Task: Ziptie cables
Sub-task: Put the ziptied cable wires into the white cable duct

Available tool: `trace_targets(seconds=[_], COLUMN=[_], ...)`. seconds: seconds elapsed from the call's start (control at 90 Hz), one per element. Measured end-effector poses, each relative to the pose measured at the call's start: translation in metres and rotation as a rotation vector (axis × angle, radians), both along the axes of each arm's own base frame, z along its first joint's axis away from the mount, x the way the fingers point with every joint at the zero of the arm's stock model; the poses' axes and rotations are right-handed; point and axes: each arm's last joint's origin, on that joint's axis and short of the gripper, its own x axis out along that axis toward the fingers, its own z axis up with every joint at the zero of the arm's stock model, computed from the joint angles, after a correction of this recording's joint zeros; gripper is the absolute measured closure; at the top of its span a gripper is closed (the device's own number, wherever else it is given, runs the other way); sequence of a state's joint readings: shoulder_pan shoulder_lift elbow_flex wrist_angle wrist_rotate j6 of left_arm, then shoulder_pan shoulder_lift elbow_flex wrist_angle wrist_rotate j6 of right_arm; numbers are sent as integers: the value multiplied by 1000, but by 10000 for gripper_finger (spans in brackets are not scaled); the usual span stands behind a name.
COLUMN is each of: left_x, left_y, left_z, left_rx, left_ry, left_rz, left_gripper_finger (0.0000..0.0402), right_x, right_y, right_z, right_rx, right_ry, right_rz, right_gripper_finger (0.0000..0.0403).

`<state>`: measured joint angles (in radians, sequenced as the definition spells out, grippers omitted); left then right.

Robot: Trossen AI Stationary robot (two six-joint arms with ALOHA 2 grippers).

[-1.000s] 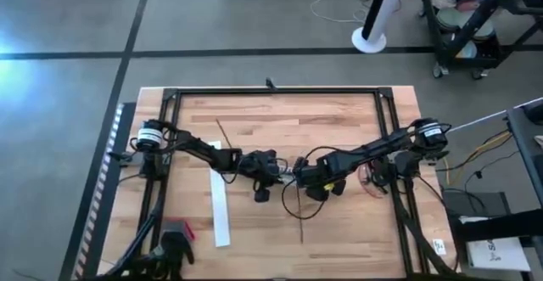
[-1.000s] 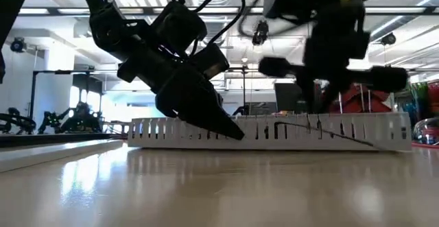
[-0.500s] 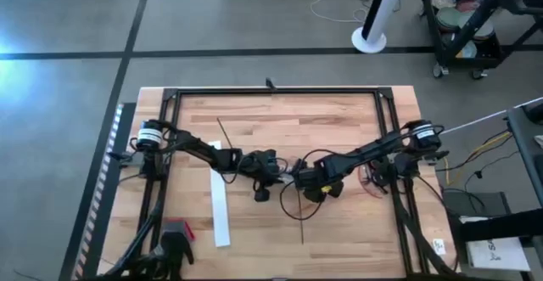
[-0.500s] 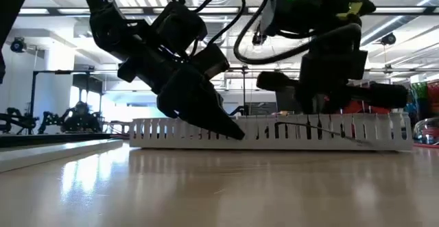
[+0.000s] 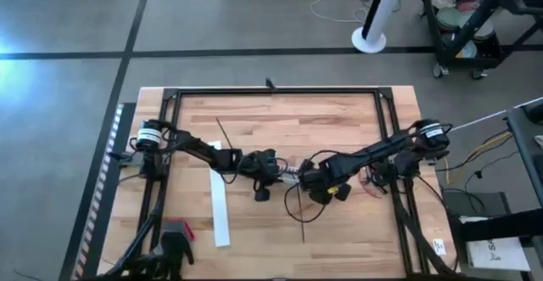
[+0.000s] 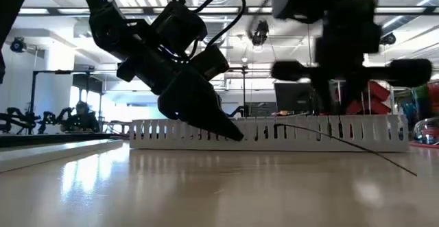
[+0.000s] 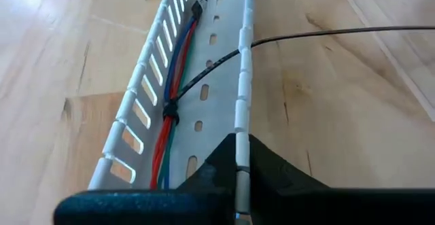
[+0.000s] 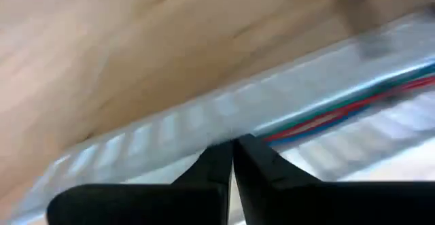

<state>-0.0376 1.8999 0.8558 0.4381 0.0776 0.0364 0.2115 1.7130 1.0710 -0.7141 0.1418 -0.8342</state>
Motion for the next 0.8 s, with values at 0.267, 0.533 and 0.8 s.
trace_targets(seconds=[0.267,0.533,0.8], left_x=[0,0,-1], left_y=[0,0,0], left_z=[0,0,-1], left_rx=[0,2,3], left_ry=[-3,-2,7], left_rz=[1,4,5], left_gripper_finger=[402,402,402], right_x=[4,-4,-11], right_y=[-2,5,16], right_z=[-22,-33,-19], right_rx=[-119,-181,-147], right_ry=[36,141,135], right_rz=[115,149,132], right_gripper_finger=[403,403,403])
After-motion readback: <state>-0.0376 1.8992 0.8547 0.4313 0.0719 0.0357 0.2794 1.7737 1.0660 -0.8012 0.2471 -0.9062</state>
